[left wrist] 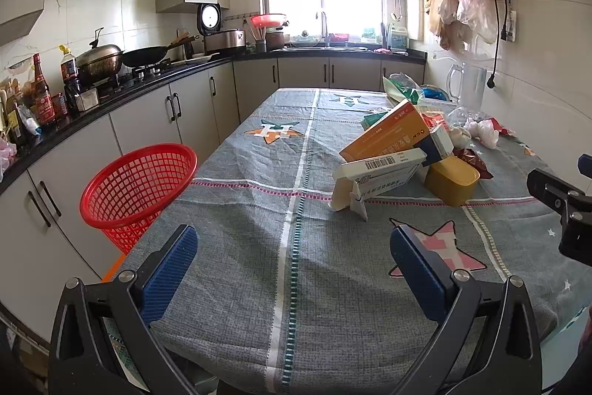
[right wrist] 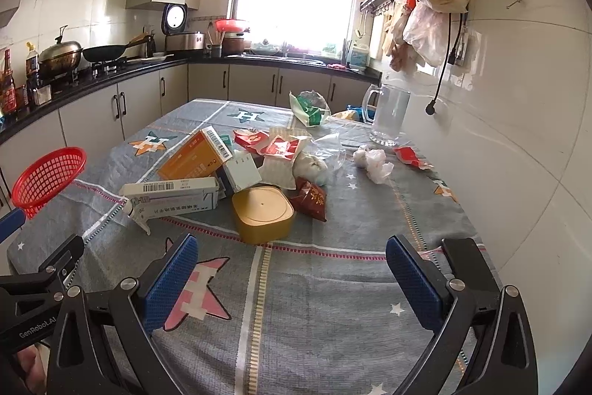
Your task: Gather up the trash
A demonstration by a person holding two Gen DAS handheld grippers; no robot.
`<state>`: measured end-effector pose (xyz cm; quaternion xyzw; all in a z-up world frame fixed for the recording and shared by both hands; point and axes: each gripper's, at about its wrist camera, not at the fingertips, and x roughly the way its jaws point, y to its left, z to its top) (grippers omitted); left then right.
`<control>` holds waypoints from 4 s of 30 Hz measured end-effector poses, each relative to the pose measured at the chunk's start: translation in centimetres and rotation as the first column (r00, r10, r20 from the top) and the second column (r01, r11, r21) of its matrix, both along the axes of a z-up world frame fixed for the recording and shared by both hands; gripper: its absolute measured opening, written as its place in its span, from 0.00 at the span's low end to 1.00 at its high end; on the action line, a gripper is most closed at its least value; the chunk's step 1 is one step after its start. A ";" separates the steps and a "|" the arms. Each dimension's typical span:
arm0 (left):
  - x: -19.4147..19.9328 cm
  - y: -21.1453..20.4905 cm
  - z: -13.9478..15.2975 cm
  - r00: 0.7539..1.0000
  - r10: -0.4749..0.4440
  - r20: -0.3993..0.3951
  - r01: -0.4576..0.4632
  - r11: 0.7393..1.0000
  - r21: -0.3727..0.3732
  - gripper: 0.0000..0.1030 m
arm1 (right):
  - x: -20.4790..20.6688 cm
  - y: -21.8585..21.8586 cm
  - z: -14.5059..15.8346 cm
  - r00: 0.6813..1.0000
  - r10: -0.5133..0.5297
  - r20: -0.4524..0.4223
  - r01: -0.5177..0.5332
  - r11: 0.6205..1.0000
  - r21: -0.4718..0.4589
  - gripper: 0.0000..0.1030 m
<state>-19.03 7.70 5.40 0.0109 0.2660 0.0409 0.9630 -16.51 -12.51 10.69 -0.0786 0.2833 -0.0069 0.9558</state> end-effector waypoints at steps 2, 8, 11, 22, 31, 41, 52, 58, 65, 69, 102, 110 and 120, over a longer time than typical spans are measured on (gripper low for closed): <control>0.1 0.0 -0.1 1.000 -0.002 -0.002 0.002 1.000 0.002 1.00 | 0.2 0.1 -0.2 1.000 0.001 -0.005 -0.001 1.000 -0.002 1.00; 0.5 -0.2 -0.1 1.000 -0.016 -0.007 0.016 1.000 0.009 1.00 | 0.6 0.1 -1.0 1.000 0.004 -0.030 -0.004 1.000 0.002 1.00; 0.9 -0.4 -0.2 0.999 -0.030 -0.014 0.030 0.999 0.012 1.00 | 0.7 0.1 -1.4 0.999 0.003 -0.038 -0.003 1.000 -0.001 1.00; 3.5 -1.9 -0.4 0.993 -0.108 -0.042 0.111 0.991 0.078 1.00 | 2.2 -0.9 -2.9 0.996 -0.010 -0.088 0.011 1.000 0.004 0.99; 8.3 -1.9 0.2 0.945 -0.299 -0.135 0.303 0.953 0.012 0.96 | 5.4 -4.1 -2.3 0.970 0.147 -0.193 -0.109 0.975 0.193 0.79; 13.5 -2.9 -0.5 0.858 -0.461 -0.227 0.473 0.881 -0.005 0.74 | 6.8 -6.0 -2.8 0.962 0.159 -0.223 -0.100 0.962 0.255 0.79; 14.6 -4.5 -2.0 0.855 -0.446 -0.263 0.449 0.892 -0.052 0.18 | 9.9 -7.9 -2.4 0.936 0.226 -0.269 -0.101 0.906 0.411 0.71; 12.6 -3.2 -1.7 0.870 -0.434 -0.233 0.422 0.901 -0.103 0.18 | 12.5 -6.0 -2.2 0.912 0.300 -0.279 -0.163 0.891 0.424 0.67; 10.8 -1.1 -0.5 0.883 -0.431 -0.184 0.407 0.900 -0.154 0.18 | 16.3 -3.0 -2.3 0.893 0.361 -0.267 -0.259 0.900 0.350 0.67; 10.5 -0.1 -0.5 0.893 -0.416 -0.172 0.386 0.904 -0.183 0.18 | 18.3 -1.4 -3.0 0.879 0.386 -0.280 -0.300 0.904 0.304 0.67; 8.8 6.6 3.6 0.958 -0.280 -0.069 0.257 0.937 -0.235 0.18 | 13.3 3.3 0.1 0.874 0.460 -0.155 -0.364 0.832 0.419 0.43; 8.0 13.6 4.9 0.990 -0.136 -0.034 0.124 0.962 -0.245 0.18 | 13.5 9.5 1.3 0.815 0.558 -0.154 -0.447 0.775 0.447 0.43; 7.6 22.0 3.9 0.998 0.036 -0.057 -0.050 0.965 -0.259 0.18 | 14.0 20.0 1.4 0.718 0.675 -0.171 -0.554 0.703 0.447 0.43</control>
